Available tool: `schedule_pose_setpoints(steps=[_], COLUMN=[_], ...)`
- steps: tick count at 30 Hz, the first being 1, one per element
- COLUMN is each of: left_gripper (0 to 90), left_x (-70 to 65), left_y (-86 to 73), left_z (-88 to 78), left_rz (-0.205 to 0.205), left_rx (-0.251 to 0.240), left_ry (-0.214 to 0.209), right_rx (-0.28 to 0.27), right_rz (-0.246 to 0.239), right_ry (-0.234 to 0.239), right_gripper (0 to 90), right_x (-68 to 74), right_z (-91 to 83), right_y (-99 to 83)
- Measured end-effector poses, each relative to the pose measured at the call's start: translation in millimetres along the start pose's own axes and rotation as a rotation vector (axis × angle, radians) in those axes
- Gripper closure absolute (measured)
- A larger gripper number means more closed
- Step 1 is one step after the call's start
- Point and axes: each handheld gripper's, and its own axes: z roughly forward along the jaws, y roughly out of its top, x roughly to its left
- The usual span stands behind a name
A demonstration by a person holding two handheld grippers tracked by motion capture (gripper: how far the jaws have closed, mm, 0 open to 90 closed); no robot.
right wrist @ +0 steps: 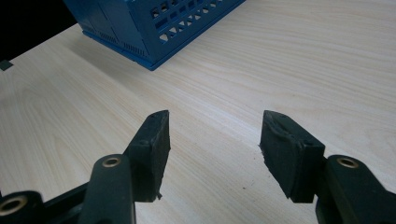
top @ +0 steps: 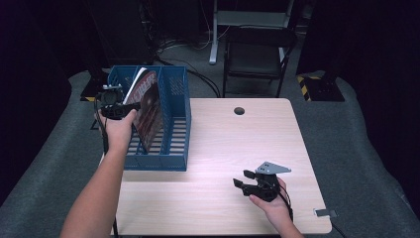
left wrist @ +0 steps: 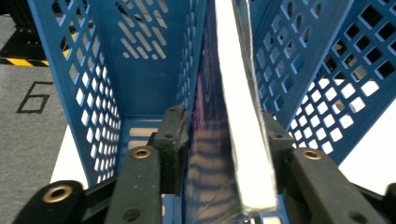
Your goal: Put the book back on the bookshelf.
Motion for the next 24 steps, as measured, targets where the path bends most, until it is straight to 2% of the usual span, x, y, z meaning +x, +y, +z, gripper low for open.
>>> schedule_pose_setpoints(steps=[3, 13, 22, 24], left_gripper=[55.2, 45.3, 44.5, 44.4], left_x=[-1.0, -3.0, 0.1, 0.4], left_y=[-0.4, -0.3, 3.4, 5.2], left_z=[-0.8, -8.2, -17.7, -21.0], left_rz=[-0.004, 0.025, 0.048, 0.05], left_rx=[0.008, -0.015, -0.026, -0.014], left_ry=[-0.005, -0.01, -0.017, -0.012], right_rx=[0.001, 0.001, 0.004, 0.002], right_rz=[-0.005, -0.003, 0.005, 0.007], right_ry=[0.0, -0.002, -0.005, -0.003], right_gripper=[42.3, 42.3, 42.2, 42.2], right_x=[-0.4, -0.3, -0.5, -0.7], right_z=[0.3, 1.1, 1.4, 1.1], right_y=[-0.1, -0.3, -0.7, -0.9])
